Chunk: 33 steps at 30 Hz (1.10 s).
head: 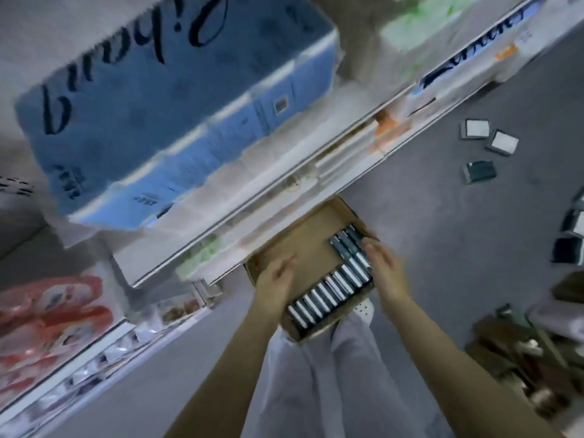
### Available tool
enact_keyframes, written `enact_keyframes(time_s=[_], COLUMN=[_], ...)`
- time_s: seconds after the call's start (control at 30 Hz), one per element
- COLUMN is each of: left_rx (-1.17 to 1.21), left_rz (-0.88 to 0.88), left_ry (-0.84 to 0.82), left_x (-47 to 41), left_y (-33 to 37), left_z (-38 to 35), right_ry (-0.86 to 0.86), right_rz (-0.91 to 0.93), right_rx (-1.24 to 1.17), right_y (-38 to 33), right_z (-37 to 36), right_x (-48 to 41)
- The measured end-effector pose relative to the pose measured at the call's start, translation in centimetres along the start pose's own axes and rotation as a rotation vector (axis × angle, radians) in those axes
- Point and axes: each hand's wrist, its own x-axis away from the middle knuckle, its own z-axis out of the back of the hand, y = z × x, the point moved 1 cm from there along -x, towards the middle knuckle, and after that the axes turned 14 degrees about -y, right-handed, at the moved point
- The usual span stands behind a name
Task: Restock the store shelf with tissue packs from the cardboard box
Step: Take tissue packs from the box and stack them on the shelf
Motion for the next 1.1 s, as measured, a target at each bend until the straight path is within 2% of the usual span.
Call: enact_keyframes(time_s=[0.17, 0.33, 0.5, 0.73, 0.9, 1.0, 1.1], left_rx=[0.070, 0.224, 0.182, 0.255, 0.264, 0.262, 0.264], left_rz=[0.212, 0.418, 0.530, 0.563, 0.548, 0.524, 0.513], left_ry=[-0.032, -0.065, -0.166, -0.233, -0.219, -0.218, -0.225], left_x=[-6.8, -14.1, -20.5, -27.1, -31.5, -33.3, -34.1], left_y=[-8.7, -16.8, -22.3, -27.7, -30.7, -31.7, -32.0], left_z=[-0.8, -1.5, -2.7, -2.9, -2.2, -2.0, -2.1], right_ry=[0.034, 0.021, -0.099, -0.199, -0.282, -0.328, -0.298], right_rz=[-0.134, -0.193, -0.153, -0.214, -0.330, -0.392, -0.375], right_rx=[0.049, 0.303, 0.595, 0.917, 0.928, 1.123, 1.346], right_y=[7.9, 15.5, 21.7, 28.5, 31.4, 33.1, 33.6], right_z=[-1.1, -1.2, -0.7, 0.8, 1.1, 1.5, 1.9], right_x=[-6.8, -14.2, -22.6, -33.1, -37.6, -39.1, -39.4])
